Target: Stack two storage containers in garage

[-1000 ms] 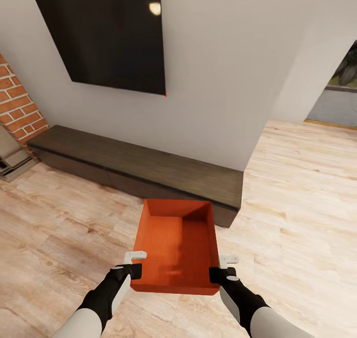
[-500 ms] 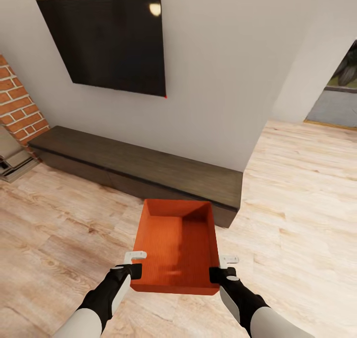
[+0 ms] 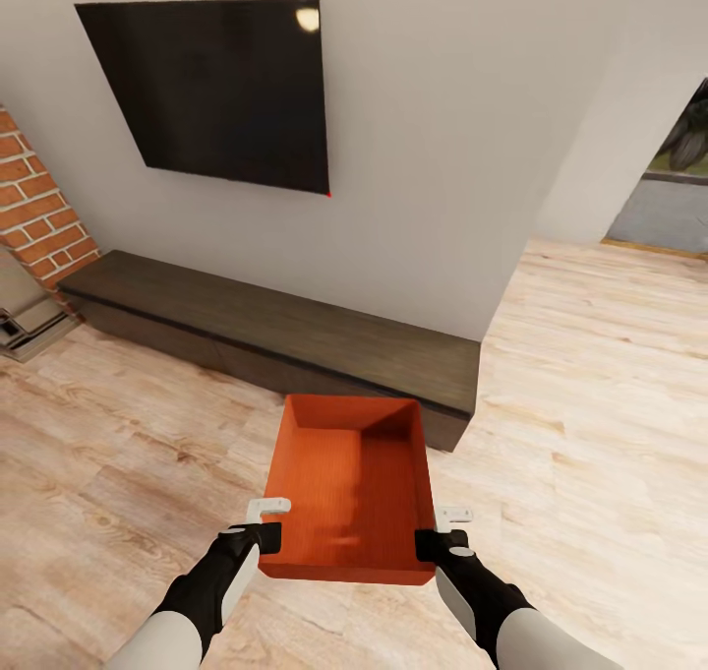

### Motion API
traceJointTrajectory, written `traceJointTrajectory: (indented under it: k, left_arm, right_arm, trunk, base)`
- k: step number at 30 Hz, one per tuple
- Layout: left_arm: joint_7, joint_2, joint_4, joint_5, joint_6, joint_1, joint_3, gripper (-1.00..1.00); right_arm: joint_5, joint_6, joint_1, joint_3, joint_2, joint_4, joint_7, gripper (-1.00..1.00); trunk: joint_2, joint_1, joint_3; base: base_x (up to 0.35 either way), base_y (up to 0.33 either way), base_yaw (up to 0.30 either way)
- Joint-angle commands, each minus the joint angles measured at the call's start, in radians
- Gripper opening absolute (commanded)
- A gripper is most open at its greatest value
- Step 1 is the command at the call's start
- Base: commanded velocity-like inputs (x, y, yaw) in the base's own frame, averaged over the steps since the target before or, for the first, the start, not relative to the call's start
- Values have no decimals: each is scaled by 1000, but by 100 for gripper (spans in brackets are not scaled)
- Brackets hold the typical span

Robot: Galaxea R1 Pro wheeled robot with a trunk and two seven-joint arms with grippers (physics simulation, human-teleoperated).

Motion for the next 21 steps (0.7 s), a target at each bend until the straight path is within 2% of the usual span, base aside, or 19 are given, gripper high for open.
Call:
traceJointTrajectory:
  k: [1,19,21]
  left_arm:
    - [25,1,-1,-18,9,0,11,-100]
    - [25,1,-1,-18,10,0,11,-100]
    - [25,1,-1,-18,10,0,11,-100]
  right_arm:
    - [12,5,-1,-8,-4,-5,-12,-100]
    - [12,5,-1,-8,-4,-5,-10,-100]
    - [12,5,-1,-7,-4,-5,-10,-100]
  trunk:
    - [6,-4,2]
    - [132,-72,58]
    - [132,-72,58]
  base:
    - [0,0,0]
    - [0,0,0]
    - [0,0,0]
